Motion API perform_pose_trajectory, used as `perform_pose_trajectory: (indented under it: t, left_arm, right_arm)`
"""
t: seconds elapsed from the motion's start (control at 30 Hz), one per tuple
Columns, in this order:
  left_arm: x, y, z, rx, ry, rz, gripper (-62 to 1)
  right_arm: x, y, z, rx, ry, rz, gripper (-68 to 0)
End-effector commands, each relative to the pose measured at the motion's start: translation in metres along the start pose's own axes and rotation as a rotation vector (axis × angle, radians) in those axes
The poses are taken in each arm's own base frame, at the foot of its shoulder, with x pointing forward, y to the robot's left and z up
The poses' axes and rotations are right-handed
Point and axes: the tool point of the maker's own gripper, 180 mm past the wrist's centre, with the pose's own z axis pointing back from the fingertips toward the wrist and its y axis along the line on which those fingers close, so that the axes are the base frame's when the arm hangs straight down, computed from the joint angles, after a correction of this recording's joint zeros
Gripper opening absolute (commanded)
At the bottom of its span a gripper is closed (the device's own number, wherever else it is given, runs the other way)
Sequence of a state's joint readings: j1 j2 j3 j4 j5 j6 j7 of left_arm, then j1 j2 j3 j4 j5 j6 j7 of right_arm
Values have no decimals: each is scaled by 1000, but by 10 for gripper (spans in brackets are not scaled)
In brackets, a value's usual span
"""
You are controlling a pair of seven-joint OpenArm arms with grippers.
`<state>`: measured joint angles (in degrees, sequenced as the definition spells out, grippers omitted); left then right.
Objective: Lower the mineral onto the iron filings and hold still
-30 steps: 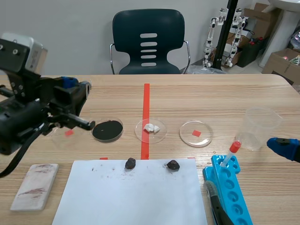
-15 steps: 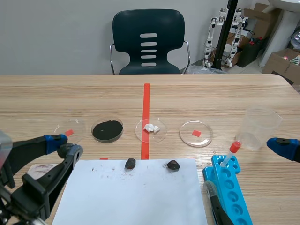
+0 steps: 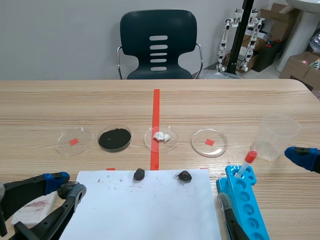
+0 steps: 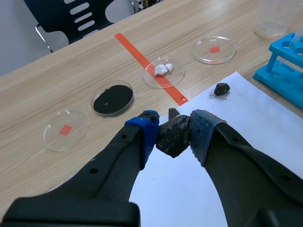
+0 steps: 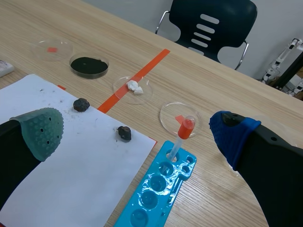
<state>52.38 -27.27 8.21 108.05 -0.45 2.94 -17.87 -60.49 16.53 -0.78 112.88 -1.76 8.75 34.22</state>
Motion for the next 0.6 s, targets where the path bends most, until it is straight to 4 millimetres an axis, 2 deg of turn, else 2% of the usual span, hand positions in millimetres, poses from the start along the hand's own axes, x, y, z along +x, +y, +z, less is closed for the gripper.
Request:
perform_pose_trajectory:
  t: [0.0, 0.57]
  left_arm:
    - [10, 1, -2, 9, -37, 7, -493]
    - [8, 1, -2, 10, -30, 7, -493]
  right_arm:
    - [11, -5, -4, -11, -43, 11, -20]
    - [11, -5, -4, -11, -43, 11, -20]
